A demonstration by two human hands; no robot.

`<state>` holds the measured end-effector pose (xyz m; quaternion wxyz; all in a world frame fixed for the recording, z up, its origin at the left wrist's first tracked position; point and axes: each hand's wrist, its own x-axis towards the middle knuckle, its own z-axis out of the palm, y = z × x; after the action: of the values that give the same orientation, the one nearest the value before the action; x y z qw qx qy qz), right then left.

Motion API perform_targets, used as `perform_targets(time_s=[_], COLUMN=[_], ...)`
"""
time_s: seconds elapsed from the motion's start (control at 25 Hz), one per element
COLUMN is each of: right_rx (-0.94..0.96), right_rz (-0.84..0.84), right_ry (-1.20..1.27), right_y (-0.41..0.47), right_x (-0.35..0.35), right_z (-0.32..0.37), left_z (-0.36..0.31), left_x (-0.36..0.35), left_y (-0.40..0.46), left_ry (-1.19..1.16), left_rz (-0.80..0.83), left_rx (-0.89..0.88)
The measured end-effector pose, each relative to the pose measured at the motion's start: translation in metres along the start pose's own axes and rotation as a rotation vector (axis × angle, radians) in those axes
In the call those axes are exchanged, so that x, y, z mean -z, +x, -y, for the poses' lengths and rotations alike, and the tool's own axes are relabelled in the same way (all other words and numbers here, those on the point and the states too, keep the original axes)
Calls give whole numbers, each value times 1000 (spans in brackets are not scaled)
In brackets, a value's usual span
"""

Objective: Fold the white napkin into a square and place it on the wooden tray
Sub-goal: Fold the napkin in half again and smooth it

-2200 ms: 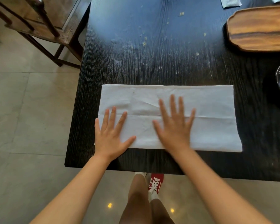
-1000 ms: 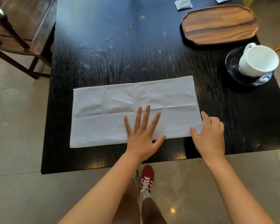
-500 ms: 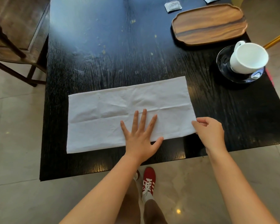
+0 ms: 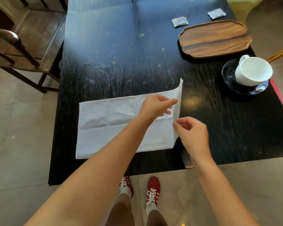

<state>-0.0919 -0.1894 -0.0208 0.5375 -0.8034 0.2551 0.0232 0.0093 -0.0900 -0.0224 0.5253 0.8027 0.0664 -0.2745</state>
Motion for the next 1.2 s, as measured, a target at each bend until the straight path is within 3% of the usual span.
perform_targets(time_s=[0.28, 0.52, 0.8, 1.2], right_rx=[5, 76, 173, 281], right_rz=[83, 304, 441, 535], right_ry=[21, -1, -164, -342], right_y=[-8, -27, -50, -77], right_x=[-47, -106, -187, -235], right_z=[24, 59, 63, 50], left_z=[8, 47, 97, 155], left_x=[55, 144, 210, 238], left_y=[2, -15, -13, -9], left_ry=[-10, -198, -23, 197], left_rz=[-91, -78, -251, -384], left_rx=[-24, 50, 127, 135])
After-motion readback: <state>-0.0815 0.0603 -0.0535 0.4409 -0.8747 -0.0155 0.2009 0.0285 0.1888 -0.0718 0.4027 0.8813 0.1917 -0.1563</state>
